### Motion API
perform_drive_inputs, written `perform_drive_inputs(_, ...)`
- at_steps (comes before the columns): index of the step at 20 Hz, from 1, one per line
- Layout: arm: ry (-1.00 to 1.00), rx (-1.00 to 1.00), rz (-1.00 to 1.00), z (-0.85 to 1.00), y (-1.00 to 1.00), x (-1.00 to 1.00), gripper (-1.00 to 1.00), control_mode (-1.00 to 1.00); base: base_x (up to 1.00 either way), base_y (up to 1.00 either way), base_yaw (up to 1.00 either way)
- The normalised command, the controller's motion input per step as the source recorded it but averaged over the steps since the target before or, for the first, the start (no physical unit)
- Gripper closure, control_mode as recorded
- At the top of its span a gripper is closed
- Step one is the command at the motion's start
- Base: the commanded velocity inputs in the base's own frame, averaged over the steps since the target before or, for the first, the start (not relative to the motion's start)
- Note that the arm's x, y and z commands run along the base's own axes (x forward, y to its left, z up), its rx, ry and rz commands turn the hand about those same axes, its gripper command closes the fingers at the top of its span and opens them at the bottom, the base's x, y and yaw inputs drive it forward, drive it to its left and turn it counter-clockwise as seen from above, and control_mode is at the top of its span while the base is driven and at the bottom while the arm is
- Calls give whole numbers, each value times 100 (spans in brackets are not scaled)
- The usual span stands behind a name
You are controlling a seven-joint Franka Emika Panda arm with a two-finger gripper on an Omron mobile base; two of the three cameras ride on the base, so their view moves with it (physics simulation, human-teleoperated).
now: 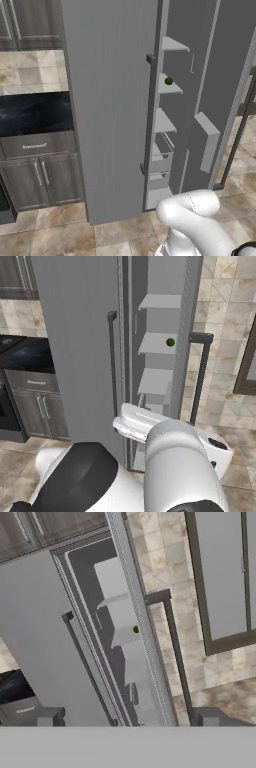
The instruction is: Pick up the frozen fish from the freezer, place it on any shelf in the fridge, and close the fridge and freezer doors when done.
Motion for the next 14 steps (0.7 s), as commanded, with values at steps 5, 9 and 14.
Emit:
perform_drive_inputs(5, 0, -1, 0, -29, -36, 78, -100, -100, 0, 0, 0)
perform_drive_inputs(9, 0, -5, 0, -63, -23, 78, -100, -100, 0, 0, 0)
perform_drive_inputs(14, 0, -4, 0, -56, -21, 74, -100, -100, 0, 0, 0)
